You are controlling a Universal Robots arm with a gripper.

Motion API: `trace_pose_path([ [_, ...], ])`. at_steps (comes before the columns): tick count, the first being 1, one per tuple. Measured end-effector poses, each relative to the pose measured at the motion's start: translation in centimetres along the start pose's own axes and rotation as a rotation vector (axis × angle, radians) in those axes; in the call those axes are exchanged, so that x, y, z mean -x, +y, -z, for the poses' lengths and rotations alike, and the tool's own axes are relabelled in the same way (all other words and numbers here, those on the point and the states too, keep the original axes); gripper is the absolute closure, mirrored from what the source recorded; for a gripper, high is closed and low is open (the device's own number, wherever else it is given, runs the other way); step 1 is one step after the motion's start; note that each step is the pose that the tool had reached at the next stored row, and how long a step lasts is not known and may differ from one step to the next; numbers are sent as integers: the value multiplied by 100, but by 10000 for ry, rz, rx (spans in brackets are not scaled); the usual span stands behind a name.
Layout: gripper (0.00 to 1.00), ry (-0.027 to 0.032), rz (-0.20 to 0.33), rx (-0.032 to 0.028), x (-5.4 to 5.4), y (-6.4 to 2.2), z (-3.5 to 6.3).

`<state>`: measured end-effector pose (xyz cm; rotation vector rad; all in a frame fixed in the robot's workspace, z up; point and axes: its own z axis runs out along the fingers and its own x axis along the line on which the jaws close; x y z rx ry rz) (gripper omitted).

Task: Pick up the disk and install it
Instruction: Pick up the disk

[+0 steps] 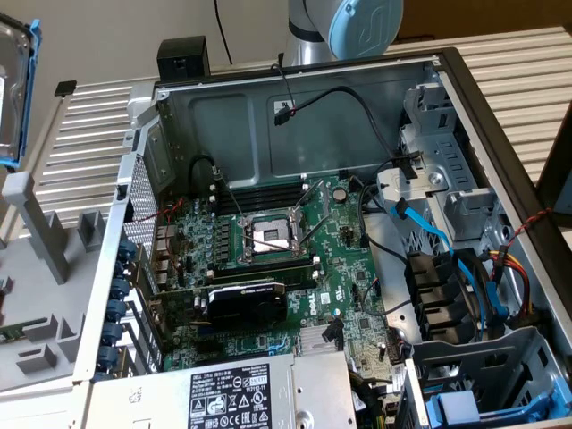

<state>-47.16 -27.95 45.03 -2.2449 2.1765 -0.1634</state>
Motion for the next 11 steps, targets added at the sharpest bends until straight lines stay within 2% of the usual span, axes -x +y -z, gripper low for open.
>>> trace_pose_path([
  [11,63,-12,-2,-25,16,-246,251],
])
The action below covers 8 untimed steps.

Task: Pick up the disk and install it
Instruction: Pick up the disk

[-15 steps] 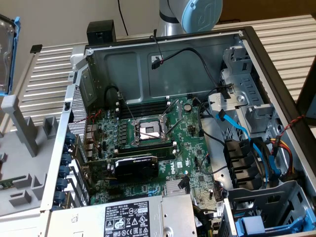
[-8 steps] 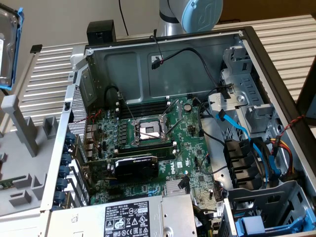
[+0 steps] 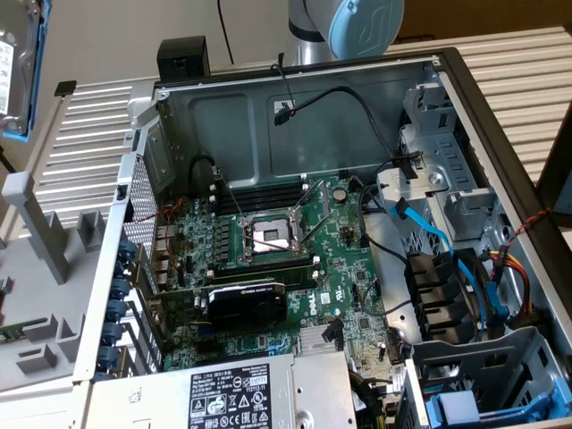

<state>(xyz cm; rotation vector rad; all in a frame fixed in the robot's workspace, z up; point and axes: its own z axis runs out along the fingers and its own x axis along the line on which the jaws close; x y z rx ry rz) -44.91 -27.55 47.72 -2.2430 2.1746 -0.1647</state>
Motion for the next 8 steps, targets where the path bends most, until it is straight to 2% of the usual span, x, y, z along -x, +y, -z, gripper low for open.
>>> trace_pose_path([
  [3,63,-9,-3,-4,1,-74,74],
  [4,63,-20,-3,-7,0,-143,140],
  [8,63,-56,-6,-9,-5,-253,243],
])
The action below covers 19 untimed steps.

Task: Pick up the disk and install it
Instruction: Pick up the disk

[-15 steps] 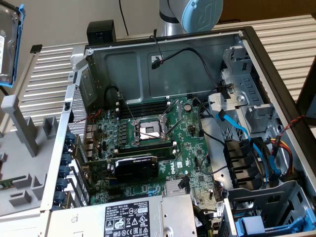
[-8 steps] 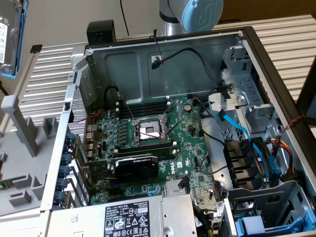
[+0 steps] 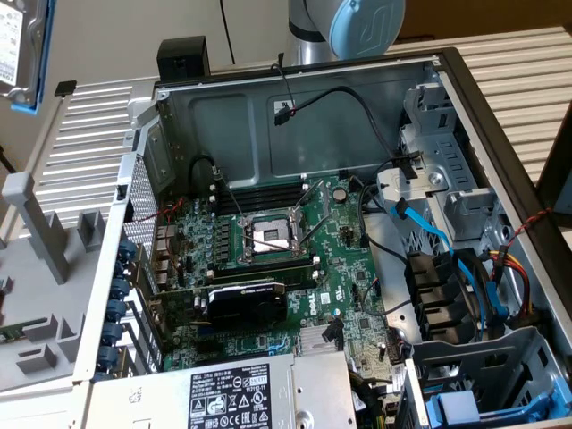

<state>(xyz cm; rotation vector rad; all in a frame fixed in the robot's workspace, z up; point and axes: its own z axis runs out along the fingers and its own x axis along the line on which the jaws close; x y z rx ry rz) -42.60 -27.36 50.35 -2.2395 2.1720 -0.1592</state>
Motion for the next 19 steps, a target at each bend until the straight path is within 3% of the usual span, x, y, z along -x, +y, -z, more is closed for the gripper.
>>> trace_pose_path([
  [10,63,-107,-9,-4,-18,-299,250],
  [19,63,-206,-18,-8,-37,-689,362],
])
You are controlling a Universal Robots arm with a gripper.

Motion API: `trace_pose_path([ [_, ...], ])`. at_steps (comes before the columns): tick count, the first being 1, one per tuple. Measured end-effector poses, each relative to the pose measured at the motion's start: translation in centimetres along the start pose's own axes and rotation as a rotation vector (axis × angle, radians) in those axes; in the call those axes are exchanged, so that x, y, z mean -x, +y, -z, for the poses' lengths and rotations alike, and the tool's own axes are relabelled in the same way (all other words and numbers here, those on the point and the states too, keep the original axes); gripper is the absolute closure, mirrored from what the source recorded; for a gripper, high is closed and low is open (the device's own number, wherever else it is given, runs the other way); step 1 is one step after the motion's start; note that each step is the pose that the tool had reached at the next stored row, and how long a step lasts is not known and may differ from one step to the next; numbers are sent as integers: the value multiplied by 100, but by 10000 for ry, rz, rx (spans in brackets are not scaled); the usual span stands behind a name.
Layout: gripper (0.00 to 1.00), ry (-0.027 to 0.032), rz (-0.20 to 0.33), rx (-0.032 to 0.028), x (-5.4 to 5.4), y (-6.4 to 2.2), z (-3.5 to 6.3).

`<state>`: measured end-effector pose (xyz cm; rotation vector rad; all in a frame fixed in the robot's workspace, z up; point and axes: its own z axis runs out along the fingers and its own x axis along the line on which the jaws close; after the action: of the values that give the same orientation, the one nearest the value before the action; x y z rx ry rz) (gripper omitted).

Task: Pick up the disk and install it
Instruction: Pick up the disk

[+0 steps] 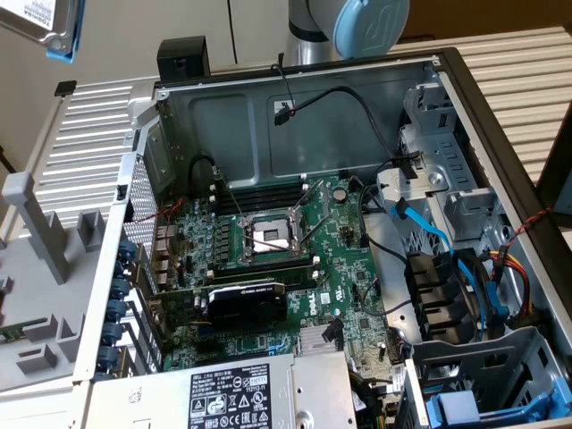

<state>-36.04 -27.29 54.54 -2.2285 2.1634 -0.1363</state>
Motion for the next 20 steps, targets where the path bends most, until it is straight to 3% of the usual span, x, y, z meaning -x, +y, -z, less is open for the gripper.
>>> trace_pose_path([
  [15,63,-152,-14,-20,-32,-679,126],
  [17,63,-153,-15,-73,-44,-734,129],
  [20,63,-149,-20,-236,-58,-785,125],
])
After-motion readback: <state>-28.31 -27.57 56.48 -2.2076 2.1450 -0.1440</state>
